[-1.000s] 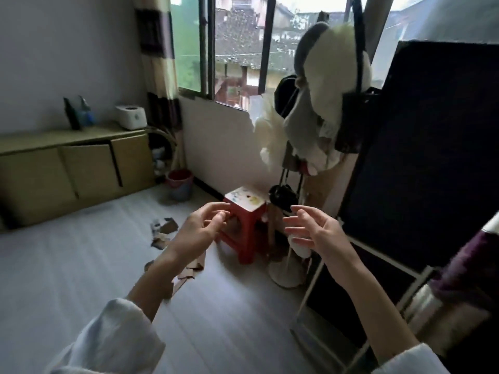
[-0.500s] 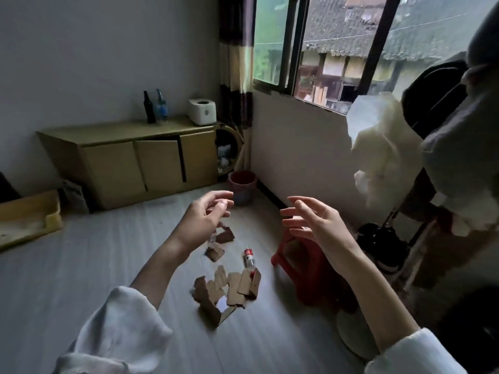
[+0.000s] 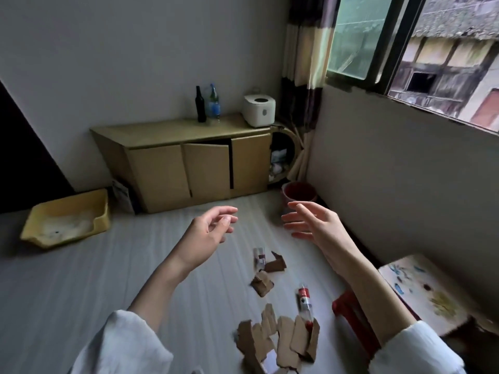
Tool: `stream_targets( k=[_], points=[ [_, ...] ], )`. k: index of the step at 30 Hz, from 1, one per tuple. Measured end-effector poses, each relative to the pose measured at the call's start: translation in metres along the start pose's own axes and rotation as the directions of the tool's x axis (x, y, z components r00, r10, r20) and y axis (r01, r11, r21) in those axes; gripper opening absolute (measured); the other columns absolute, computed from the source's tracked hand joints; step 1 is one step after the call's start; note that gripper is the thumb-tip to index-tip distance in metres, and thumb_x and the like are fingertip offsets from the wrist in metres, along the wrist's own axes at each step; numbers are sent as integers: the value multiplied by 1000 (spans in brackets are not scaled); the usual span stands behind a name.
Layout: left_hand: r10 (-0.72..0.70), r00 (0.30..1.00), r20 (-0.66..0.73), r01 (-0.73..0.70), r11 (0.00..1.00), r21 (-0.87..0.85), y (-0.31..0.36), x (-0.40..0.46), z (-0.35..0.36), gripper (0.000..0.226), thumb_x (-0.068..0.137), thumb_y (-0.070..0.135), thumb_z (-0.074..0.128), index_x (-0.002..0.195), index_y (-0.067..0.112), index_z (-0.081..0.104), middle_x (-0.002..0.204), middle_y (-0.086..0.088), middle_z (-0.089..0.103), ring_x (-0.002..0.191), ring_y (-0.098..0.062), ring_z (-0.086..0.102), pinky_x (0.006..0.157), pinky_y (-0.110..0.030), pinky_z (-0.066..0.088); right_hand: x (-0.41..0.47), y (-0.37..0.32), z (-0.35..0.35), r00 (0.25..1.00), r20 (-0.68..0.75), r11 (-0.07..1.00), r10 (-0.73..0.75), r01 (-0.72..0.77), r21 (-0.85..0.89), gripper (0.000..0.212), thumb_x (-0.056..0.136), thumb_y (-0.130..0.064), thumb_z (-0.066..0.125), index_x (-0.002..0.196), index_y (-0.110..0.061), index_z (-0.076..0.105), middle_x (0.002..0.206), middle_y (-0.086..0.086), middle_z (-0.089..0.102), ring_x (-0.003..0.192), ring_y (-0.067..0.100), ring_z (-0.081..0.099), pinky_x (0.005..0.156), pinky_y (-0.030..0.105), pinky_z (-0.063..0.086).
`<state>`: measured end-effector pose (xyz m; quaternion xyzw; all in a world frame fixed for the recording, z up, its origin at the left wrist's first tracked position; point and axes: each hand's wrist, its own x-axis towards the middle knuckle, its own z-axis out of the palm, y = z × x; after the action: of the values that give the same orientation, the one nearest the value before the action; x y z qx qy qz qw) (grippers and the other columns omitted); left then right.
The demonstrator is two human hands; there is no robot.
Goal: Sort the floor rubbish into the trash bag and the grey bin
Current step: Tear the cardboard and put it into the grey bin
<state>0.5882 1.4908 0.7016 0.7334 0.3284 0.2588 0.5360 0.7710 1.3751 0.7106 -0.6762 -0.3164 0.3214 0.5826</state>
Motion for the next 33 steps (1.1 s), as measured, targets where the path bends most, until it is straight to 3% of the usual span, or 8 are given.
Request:
stream_targets(
  k=[8,12,19,25,33],
  points=[
    [16,999,47,-17,1000,16,-40,208,-127,26,97,10,40,95,29,58,98,2,64,88,-14,60,78,-26,46,198,-18,102,996,-90,999,28,-26,19,16,97,-21,46,99,-21,62,85,0,70,81,19,68,80,36,53],
    [13,994,106,-11,1000,-17,-44,307,-145,24,97,8,39,98,22,58,96,-1,63,87,-15,58,75,-24,46,273,-29,119,988,-150,1000,22,-21,9,17,97,-23,47,94,-27,63,86,0,71,79,16,67,79,35,53],
    [-6,947,322,-12,999,52,-64,450,-133,23,98,13,41,102,26,59,102,1,65,90,-11,62,79,-22,48,394,-11,104,948,-306,996,85,-70,61,20,97,-20,45,108,-15,62,94,8,69,83,21,65,74,29,51],
    [-48,926,374,6,994,113,-83,603,-102,22,97,9,40,104,19,59,97,1,65,87,-13,61,78,-24,48,525,30,67,870,-456,974,189,-109,196,19,98,-18,43,107,-15,60,92,8,68,86,24,64,74,28,51],
    [-115,767,631,-23,978,205,-111,745,4,25,97,12,41,99,30,59,98,6,66,89,-11,63,81,-27,49,600,88,7,705,-623,938,340,-206,279,17,96,-15,45,100,-18,61,85,2,69,75,14,62,72,24,50]
  ],
)
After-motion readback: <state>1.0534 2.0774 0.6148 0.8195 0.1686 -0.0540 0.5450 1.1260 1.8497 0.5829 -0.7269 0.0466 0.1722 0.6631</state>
